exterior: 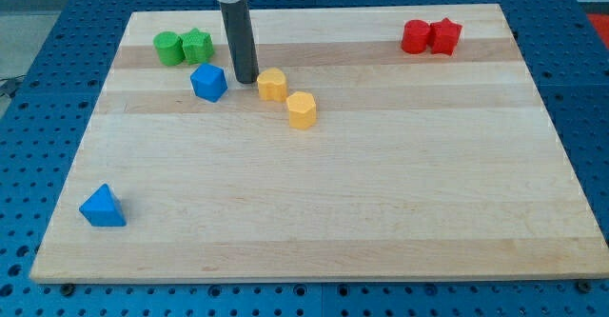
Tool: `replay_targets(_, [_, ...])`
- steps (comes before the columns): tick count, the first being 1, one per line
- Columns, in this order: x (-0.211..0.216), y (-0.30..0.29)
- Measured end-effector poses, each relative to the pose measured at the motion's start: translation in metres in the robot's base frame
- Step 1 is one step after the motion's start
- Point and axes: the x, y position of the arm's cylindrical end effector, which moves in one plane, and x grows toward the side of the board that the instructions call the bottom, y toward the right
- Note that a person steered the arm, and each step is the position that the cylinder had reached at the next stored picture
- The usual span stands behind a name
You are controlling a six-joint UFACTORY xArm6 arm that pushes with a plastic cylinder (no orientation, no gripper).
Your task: Move the blue cube below the green circle
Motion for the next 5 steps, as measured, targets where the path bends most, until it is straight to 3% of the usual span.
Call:
replay_targets(1, [0.0,-0.003])
replay_targets(2, [0.001,-0.057])
replay_targets(4, [0.009,-0.071])
replay_targets(5, [0.032,-0.086])
